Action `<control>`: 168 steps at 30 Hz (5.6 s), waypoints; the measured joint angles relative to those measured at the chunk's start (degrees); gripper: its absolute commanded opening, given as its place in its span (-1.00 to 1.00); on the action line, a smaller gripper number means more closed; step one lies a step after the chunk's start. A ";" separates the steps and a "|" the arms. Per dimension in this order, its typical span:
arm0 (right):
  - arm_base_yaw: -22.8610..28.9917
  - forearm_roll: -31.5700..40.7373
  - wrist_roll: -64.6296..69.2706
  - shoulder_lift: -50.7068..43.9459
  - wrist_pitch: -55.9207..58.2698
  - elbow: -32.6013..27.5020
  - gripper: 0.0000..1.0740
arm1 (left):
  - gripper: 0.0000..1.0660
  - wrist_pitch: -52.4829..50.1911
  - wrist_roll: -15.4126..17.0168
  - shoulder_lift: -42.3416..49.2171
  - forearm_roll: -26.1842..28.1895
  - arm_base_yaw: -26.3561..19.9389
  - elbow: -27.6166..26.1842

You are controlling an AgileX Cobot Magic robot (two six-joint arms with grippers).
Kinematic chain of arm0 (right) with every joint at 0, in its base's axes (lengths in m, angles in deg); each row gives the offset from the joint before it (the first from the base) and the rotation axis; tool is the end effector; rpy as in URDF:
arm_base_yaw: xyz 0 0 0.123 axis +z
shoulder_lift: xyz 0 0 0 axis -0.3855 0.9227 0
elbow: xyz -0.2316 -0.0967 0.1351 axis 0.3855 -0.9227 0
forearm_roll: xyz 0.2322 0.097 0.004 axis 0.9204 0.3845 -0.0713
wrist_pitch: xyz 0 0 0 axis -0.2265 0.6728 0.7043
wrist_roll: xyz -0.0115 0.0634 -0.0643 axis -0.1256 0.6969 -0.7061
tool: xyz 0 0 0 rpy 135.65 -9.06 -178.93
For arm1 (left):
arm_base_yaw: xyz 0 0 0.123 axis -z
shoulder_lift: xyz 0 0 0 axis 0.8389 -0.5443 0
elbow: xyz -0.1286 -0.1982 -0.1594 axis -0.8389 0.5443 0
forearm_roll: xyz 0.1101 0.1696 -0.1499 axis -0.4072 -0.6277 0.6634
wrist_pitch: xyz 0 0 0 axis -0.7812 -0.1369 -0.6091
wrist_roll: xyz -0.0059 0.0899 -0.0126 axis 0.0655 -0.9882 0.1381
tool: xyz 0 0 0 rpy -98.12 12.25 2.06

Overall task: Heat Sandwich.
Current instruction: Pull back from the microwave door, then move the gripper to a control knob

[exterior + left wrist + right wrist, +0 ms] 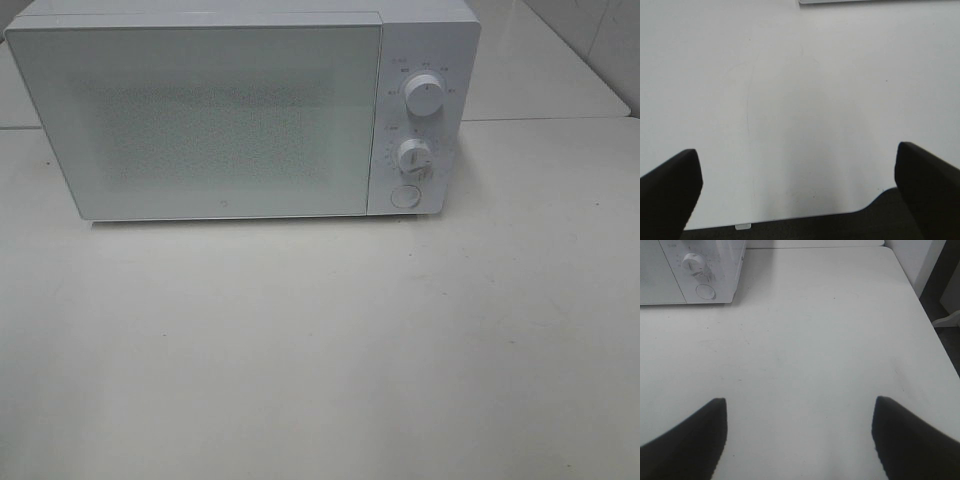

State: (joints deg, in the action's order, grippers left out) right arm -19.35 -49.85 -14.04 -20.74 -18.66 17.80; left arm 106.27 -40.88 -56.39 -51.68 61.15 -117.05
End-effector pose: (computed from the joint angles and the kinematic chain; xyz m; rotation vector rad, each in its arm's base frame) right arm -0.0056 -0.0071 0.2818 0.0288 2.0075 -0.0124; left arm 0.0350 -0.0065 0.2754 0.0997 2.2745 -0.0881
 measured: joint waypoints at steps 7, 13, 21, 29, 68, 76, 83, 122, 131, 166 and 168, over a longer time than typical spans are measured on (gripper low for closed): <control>0.00 0.00 0.00 0.00 0.00 0.00 0.42 | 0.91 0.00 0.00 7.62 0.52 0.00 0.11; 0.00 0.00 0.00 0.00 0.00 0.00 0.42 | 0.91 0.06 0.00 13.41 0.63 0.00 0.11; 0.00 0.00 0.00 0.00 0.00 0.00 0.42 | 0.91 0.00 0.00 14.84 0.69 0.00 0.11; 0.00 0.00 0.00 0.00 0.00 0.00 0.42 | 0.90 0.00 0.00 14.84 0.69 0.00 0.11; 0.00 0.00 0.00 0.00 0.00 0.00 0.42 | 0.91 0.00 0.00 14.84 0.69 0.00 0.11; 0.00 0.06 0.00 0.00 -0.06 0.17 0.48 | 0.91 0.00 0.00 14.84 0.69 0.00 0.11; 0.00 0.06 0.00 3.27 -2.06 1.72 0.53 | 0.91 0.00 0.00 14.84 0.69 0.00 0.11; 0.00 0.06 1.20 43.66 -40.39 1.78 0.42 | 0.91 0.00 0.00 14.84 0.69 0.00 0.11; 0.00 0.06 1.43 53.63 -51.45 1.78 0.42 | 0.91 0.00 0.00 14.84 0.69 0.00 0.11; 18.85 24.12 -16.16 82.85 -94.60 0.23 0.42 | 0.91 0.00 0.00 14.84 0.69 0.00 0.11; 21.26 28.30 -18.16 84.05 -99.29 -0.97 0.42 | 0.91 0.00 0.00 14.84 0.69 0.00 0.11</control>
State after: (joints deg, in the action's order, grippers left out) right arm 1.90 -21.54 -32.20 63.31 -117.96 16.82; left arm 106.27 -40.88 -41.55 -50.99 61.15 -116.93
